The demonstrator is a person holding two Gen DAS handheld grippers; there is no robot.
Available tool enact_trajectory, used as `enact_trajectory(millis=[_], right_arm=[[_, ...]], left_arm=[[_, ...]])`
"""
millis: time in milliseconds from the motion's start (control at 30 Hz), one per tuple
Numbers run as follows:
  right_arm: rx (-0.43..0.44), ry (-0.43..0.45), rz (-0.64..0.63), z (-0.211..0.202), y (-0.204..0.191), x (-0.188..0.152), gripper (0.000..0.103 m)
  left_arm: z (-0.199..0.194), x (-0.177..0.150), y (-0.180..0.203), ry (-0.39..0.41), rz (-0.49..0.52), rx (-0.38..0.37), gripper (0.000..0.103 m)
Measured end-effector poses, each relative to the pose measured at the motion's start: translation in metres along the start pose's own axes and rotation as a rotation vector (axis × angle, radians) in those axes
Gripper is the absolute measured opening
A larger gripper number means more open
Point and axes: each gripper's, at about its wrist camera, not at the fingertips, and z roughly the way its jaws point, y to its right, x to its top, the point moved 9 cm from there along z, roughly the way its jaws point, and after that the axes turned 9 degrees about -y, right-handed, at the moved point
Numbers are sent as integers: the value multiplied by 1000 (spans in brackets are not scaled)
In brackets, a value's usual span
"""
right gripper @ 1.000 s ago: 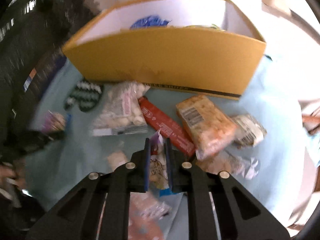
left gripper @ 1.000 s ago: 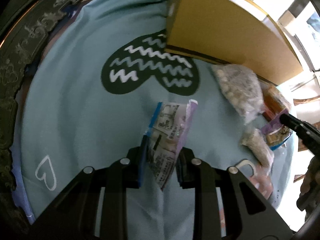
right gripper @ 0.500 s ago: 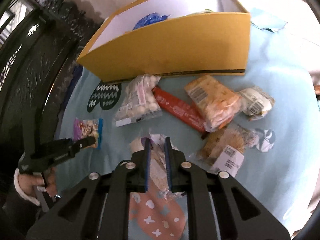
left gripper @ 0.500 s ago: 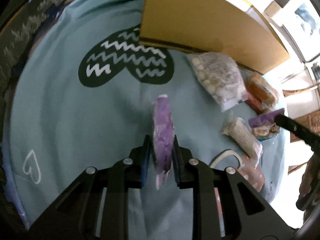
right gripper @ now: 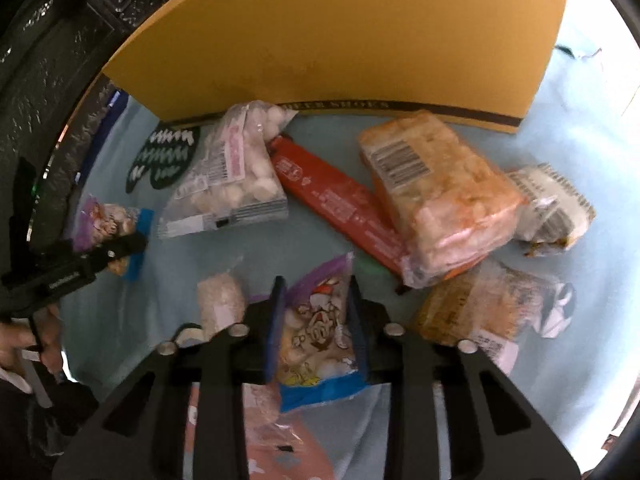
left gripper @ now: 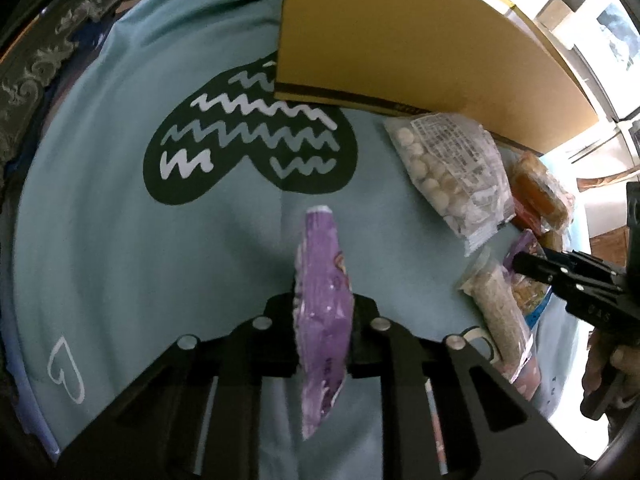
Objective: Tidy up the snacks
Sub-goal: 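Lift the white-blue packet with the left gripper while the right grasps the purple cartoon snack bag, then drop the white-blue packet into the box with the left gripper while the right drops the cartoon bag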
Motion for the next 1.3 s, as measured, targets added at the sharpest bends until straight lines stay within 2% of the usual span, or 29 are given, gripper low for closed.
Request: enact_trajectory(millis=[67, 100, 400, 600, 833, 933, 1000, 1033, 1067, 1100, 1133, 1167, 1300], right_arm=[[-16, 26, -14, -9, 0, 0, 15], [-15, 42, -10, -15, 1, -1, 14], [48, 164, 4, -77, -3, 2, 14], [107, 299, 4, -139, -12, 31, 14], [166, 470, 38, -207, -13, 98, 14], [168, 505, 68, -211, -5, 133, 14], [157, 508, 111, -200, 4, 161, 15], [149, 500, 132, -192, 10, 172, 15], [140, 472, 154, -180, 15, 183, 19], [117, 438, 172, -167, 19, 189, 39], [61, 394, 210, -153, 29, 192, 51], [38, 393, 237, -149, 33, 191, 61], [50, 432, 194, -151, 34, 174, 61]], left_arm=[[-6, -3, 4, 6, 27, -12, 14], [-9, -4, 7, 8, 37, -20, 14], [-66, -3, 22, 104, 76, -51, 14], [-112, 19, 49, 179, 132, -58, 14], [-153, 91, 95, 269, 180, -92, 14], [-153, 134, 108, 274, 180, -111, 15], [-143, 161, 113, 257, 166, -108, 15], [-133, 176, 111, 238, 141, -91, 24], [-122, 187, 109, 215, 109, -74, 63], [-110, 197, 102, 182, 55, -13, 80], [-105, 200, 96, 169, 23, 41, 96], [-102, 203, 92, 174, 7, 89, 96], [-101, 187, 99, 205, 72, 84, 96]])
